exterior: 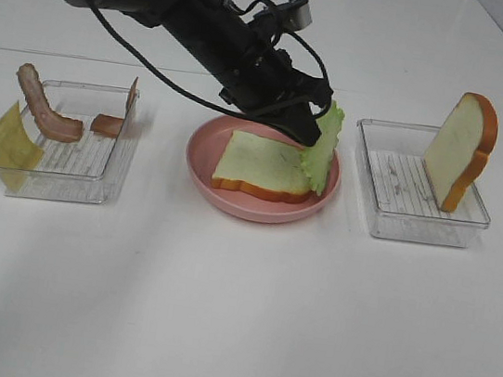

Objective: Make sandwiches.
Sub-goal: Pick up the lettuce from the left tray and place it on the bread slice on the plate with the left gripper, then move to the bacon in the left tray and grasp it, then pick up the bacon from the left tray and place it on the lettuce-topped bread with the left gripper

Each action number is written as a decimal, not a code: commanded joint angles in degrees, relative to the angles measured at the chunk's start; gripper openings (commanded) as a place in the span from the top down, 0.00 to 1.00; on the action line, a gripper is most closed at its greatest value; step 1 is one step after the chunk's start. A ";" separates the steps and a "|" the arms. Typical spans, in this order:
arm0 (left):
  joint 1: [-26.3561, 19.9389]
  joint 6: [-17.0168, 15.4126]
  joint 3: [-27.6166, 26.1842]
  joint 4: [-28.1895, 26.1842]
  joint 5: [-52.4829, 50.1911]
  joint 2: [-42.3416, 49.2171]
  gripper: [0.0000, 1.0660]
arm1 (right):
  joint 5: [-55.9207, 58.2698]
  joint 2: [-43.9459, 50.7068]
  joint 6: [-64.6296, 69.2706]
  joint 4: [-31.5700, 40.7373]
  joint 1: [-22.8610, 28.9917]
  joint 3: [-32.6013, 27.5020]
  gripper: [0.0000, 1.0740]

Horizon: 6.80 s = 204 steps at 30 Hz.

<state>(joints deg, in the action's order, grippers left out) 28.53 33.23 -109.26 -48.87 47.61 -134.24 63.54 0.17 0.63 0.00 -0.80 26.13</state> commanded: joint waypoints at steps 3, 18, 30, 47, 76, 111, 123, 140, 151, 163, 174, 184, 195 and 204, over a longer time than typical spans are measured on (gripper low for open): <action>-2.41 -3.95 -0.17 2.29 -0.17 0.17 1.00 | -0.57 1.95 -0.17 -0.52 -0.11 -0.17 0.13; -4.64 -7.56 -0.17 7.16 3.67 -0.69 1.00 | -0.57 1.95 -0.17 -0.52 -0.11 -0.17 0.13; -4.64 -14.73 -0.17 15.87 2.98 -0.69 1.00 | -0.57 1.95 -0.17 -0.52 -0.11 -0.17 0.13; -4.64 -15.81 -0.29 23.09 7.05 7.28 0.05 | -0.57 1.95 -0.17 -0.52 -0.11 -0.17 0.13; -11.29 -32.95 -16.62 48.24 27.85 0.80 0.06 | -0.57 1.95 -0.17 -0.52 -0.17 -0.17 0.13; -11.97 -42.80 -23.55 48.53 23.84 -9.91 0.31 | -0.57 1.95 -0.11 -0.52 -0.17 -0.17 0.13; -11.97 -44.35 -23.55 48.59 21.03 -9.91 0.43 | -0.57 1.95 -0.11 -0.52 -0.17 -0.17 0.13; -11.97 -48.59 -23.55 48.36 19.60 -9.91 0.76 | -0.57 1.95 -0.11 -0.52 -0.17 -0.17 0.13; -11.97 -48.76 -23.55 47.44 19.31 -9.80 1.00 | -0.57 1.95 -0.11 -0.52 -0.17 -0.17 0.13; -11.80 -48.30 -23.55 44.81 21.49 -3.32 1.00 | -0.57 1.95 -0.11 -0.52 -0.17 -0.17 0.13; -7.28 -44.23 -23.55 39.48 21.08 0.23 1.00 | -0.57 1.95 -0.17 -0.52 -0.17 -0.17 0.13; -0.40 -44.18 -23.55 39.36 17.13 0.23 1.00 | -0.57 1.95 -0.17 -0.52 -0.17 -0.17 0.13; 5.44 -44.06 -23.55 36.04 9.17 0.06 1.00 | -0.57 1.95 -0.17 -0.52 -0.17 -0.17 0.13; 6.53 -43.83 -23.55 31.28 5.44 -2.29 1.00 | -0.57 1.95 -0.17 -0.52 -0.17 -0.17 0.13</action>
<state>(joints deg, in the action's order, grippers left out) 34.66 -10.94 -132.70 -16.04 53.92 -135.62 63.54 0.17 0.63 0.00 -0.80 26.13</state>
